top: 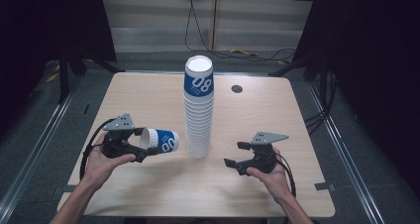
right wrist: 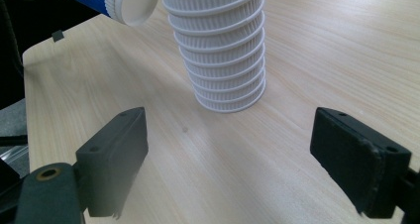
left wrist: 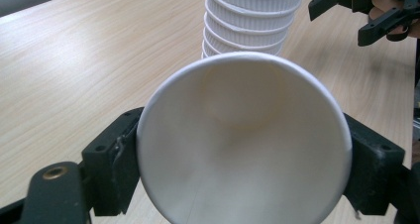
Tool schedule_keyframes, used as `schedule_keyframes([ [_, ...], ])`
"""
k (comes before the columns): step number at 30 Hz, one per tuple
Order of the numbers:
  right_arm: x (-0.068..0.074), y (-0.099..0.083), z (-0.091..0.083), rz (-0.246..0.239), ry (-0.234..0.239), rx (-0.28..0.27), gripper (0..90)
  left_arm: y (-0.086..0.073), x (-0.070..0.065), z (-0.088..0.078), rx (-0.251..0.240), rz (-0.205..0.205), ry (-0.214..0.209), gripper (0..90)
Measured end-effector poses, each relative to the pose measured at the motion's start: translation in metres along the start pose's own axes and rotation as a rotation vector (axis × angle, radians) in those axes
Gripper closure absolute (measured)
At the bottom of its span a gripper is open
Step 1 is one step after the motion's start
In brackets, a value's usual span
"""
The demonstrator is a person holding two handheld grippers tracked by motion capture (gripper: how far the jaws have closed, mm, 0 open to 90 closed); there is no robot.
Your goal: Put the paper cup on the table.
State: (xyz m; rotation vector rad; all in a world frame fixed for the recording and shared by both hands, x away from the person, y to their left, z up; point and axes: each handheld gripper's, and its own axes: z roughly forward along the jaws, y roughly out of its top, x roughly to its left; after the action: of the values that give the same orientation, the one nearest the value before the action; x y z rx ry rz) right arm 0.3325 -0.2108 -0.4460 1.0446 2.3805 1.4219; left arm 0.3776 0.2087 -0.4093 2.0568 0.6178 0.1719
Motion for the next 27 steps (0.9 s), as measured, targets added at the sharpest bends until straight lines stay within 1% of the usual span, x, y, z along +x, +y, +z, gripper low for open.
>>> schedule_keyframes([
  [2,0.002,0.001,-0.001,-0.001,0.008,-0.006,16.9,0.001,0.001,-0.002,0.03,-0.005,0.02,17.5],
  [3,0.003,0.002,-0.001,-0.006,0.006,-0.009,16.9,0.003,0.003,-0.002,0.04,-0.021,0.034,17.5],
  [5,0.004,0.002,0.0,-0.009,0.007,-0.01,16.9,0.005,0.006,-0.002,0.06,-0.02,0.054,17.7],
  [7,0.003,0.002,0.002,-0.003,0.007,-0.004,16.8,0.008,0.011,-0.001,0.098,-0.021,0.073,17.7],
  [8,0.002,0.002,0.003,-0.004,0.01,-0.002,16.7,0.009,0.013,-0.002,0.098,-0.023,0.074,17.7],
  [9,0.002,0.002,0.003,-0.006,0.012,-0.002,16.8,0.011,0.016,-0.004,0.091,-0.035,0.07,17.7],
  [10,0.002,0.001,0.003,-0.007,0.01,0.0,16.7,0.012,0.017,-0.004,0.093,-0.045,0.071,17.7],
  [12,0.001,0.001,0.003,0.002,0.013,-0.002,16.5,0.014,0.02,-0.003,0.104,-0.043,0.088,17.7],
  [14,0.001,0.001,0.002,0.001,0.011,-0.002,16.3,0.017,0.024,-0.001,0.109,-0.052,0.096,17.8],
  [15,0.001,0.0,0.002,0.003,0.015,-0.001,16.1,0.017,0.026,0.001,0.124,-0.043,0.102,17.8],
  [16,0.001,0.0,0.001,0.002,0.014,0.0,16.1,0.018,0.027,0.002,0.129,-0.05,0.108,17.8],
  [17,0.001,0.0,0.001,0.003,0.015,0.003,16.3,0.018,0.029,0.004,0.142,-0.042,0.117,17.8],
  [19,0.002,-0.001,0.0,0.0,0.032,0.012,16.4,0.02,0.033,0.006,0.161,-0.048,0.114,17.8],
  [20,0.002,-0.001,0.0,-0.002,0.032,0.01,16.4,0.021,0.034,0.006,0.171,-0.051,0.122,17.8],
  [21,0.002,-0.001,0.0,0.001,0.032,0.013,16.3,0.022,0.037,0.006,0.169,-0.055,0.124,17.8],
  [23,0.001,-0.001,0.0,0.001,0.037,0.012,16.4,0.024,0.04,0.007,0.187,-0.06,0.129,17.8],
  [26,0.001,-0.001,0.001,0.003,0.046,0.017,16.7,0.026,0.044,0.01,0.228,-0.05,0.144,18.0],
  [27,0.001,-0.001,0.001,0.003,0.052,0.019,17.4,0.027,0.045,0.012,0.244,-0.039,0.153,18.0],
])
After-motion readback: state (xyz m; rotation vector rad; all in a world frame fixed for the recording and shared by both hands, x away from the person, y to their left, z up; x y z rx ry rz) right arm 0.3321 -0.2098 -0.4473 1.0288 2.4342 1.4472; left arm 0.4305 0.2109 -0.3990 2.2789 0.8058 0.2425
